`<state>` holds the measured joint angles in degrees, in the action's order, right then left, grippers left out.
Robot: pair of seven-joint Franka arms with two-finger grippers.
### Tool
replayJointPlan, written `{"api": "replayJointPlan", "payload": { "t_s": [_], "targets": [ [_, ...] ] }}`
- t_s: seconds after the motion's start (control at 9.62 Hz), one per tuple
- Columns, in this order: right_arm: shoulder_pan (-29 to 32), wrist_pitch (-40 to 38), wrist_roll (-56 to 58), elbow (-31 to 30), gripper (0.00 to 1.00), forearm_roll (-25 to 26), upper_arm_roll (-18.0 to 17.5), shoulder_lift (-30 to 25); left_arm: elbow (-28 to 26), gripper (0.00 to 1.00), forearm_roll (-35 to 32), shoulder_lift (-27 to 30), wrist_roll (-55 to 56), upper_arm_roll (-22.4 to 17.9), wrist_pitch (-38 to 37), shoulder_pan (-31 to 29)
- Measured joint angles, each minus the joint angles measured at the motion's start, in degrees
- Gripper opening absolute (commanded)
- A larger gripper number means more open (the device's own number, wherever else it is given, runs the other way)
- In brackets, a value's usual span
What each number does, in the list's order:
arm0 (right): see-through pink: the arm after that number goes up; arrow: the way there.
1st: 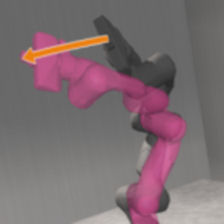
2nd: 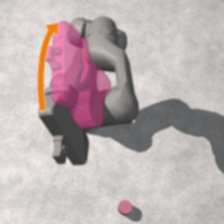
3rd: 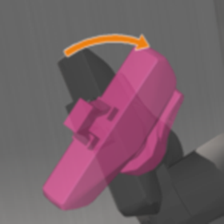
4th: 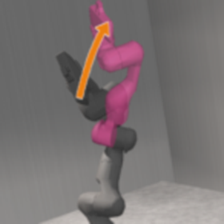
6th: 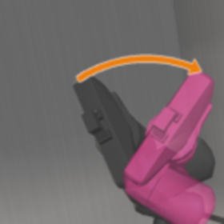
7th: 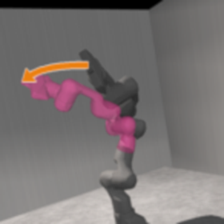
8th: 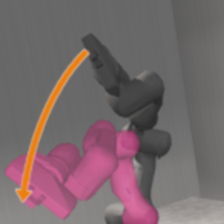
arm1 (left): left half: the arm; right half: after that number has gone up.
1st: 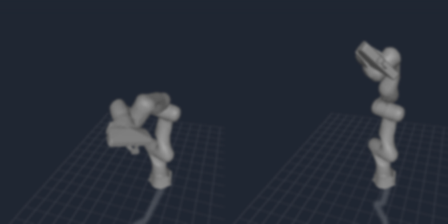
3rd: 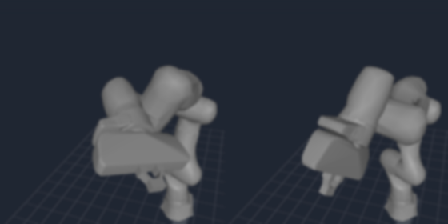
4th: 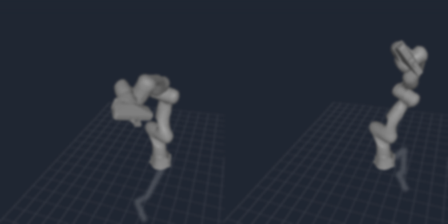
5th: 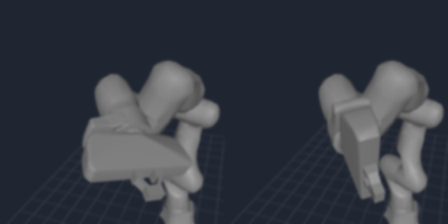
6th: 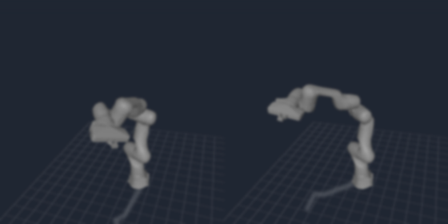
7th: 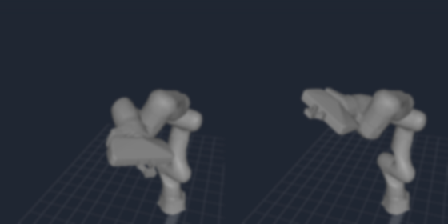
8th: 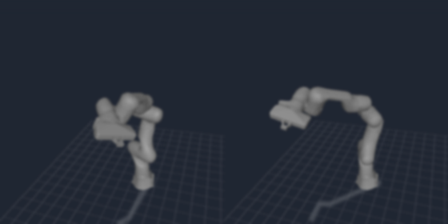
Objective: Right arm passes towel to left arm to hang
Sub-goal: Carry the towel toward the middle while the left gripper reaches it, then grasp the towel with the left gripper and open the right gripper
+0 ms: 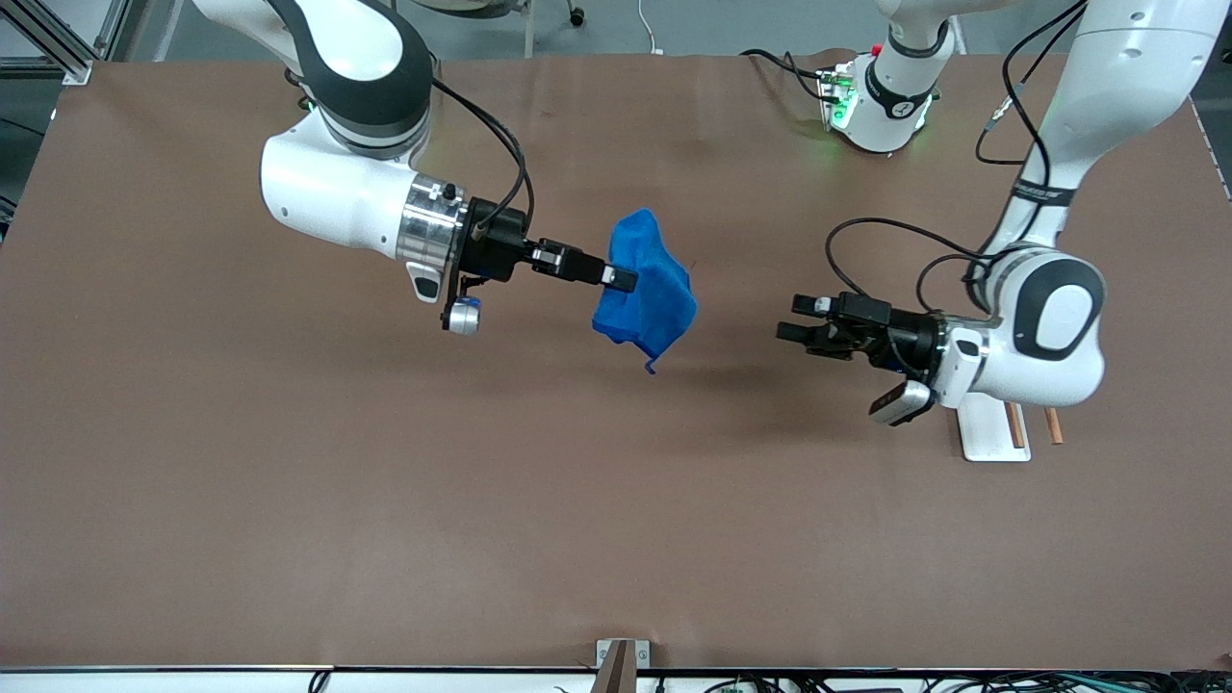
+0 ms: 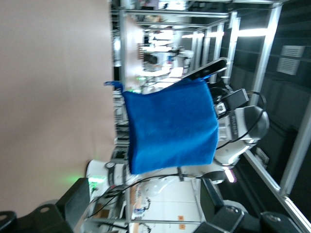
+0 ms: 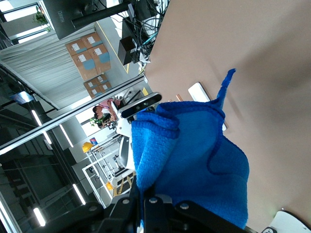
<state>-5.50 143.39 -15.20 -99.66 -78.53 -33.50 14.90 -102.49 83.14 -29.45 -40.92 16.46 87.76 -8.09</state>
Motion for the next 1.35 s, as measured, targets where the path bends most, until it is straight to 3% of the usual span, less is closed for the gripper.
{"api": "replayJointPlan", "payload": {
  "t_s": [0.21, 0.62, 1.04, 1.35],
  "targets": [
    [-0.13, 0.09, 0.0, 0.16, 0.0, -0.1, -0.2, 0.33, -0.02, 1.0, 5.57, -3.46, -5.67, 2.66, 0.04, 0.89],
    [-0.12, 0.14, 0.01, 0.25, 0.0, -0.13, -0.2, 0.39, 0.1, 0.93, 10.64, -7.52, -9.25, 5.61, -0.01, 1.67],
    [-0.12, 0.15, 0.01, 0.26, 0.0, -0.14, -0.2, 0.39, 0.44, 0.66, 12.86, -7.92, -9.37, 6.46, 0.03, 4.07],
    [-0.12, 0.15, 0.01, 0.27, 0.0, -0.14, -0.21, 0.39, 0.45, 0.24, 12.86, -7.93, -9.34, 6.46, 0.03, 3.87]
  ]
}}
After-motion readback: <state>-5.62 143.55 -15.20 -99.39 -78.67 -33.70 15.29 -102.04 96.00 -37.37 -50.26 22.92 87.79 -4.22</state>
